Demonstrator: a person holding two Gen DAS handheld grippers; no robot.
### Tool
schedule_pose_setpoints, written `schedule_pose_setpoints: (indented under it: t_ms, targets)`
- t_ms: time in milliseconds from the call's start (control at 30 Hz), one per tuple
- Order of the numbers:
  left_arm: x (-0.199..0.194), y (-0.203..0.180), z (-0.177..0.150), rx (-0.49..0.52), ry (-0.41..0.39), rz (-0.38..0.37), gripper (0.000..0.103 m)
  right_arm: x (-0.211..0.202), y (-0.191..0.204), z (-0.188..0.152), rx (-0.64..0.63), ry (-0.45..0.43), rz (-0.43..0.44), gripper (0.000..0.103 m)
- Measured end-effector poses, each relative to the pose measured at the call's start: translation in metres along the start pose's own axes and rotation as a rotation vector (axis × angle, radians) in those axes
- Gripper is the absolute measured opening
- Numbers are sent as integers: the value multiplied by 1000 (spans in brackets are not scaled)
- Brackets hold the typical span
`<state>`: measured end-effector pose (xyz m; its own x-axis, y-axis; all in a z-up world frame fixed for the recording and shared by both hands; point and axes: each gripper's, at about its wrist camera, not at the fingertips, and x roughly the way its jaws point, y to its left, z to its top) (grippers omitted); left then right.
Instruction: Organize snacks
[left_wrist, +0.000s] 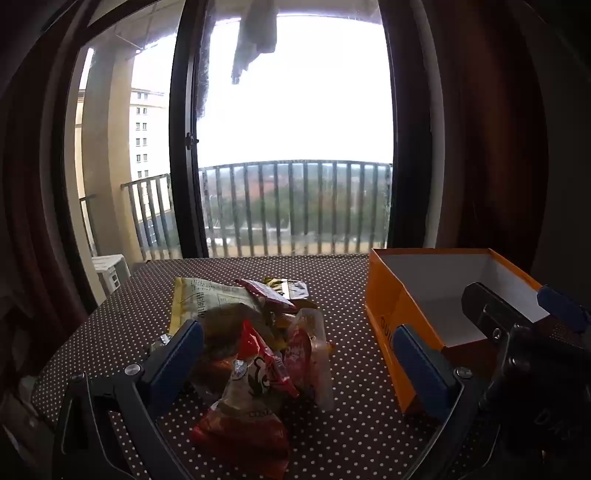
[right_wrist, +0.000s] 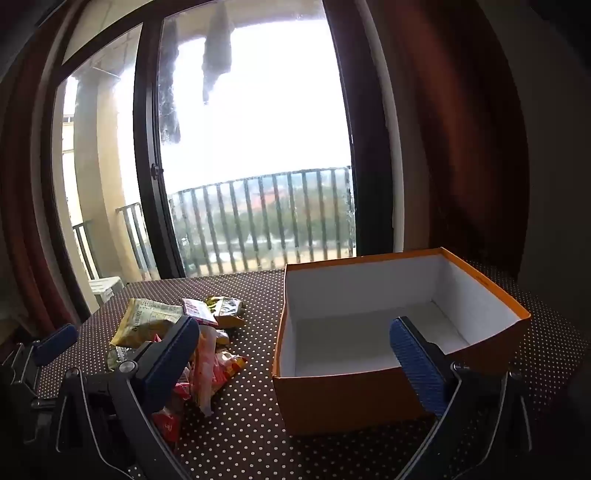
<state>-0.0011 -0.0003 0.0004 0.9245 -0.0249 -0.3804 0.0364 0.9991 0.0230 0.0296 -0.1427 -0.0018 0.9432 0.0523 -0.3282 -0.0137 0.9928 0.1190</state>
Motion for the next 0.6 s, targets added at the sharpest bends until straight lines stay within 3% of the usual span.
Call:
schedule_pose_setpoints:
  t_ms: [267,333,600]
  targets:
    - [-15,-10,0,12,-48,21,102,1,6,-3,1,19,-19,103]
    - [-6,-2,1,5,-4,-10,102,-2,4,-1,-1,20,-20,103]
    - [0,-2,-2,-12,6,-21,102,1,6,0,-1,29,-24,103]
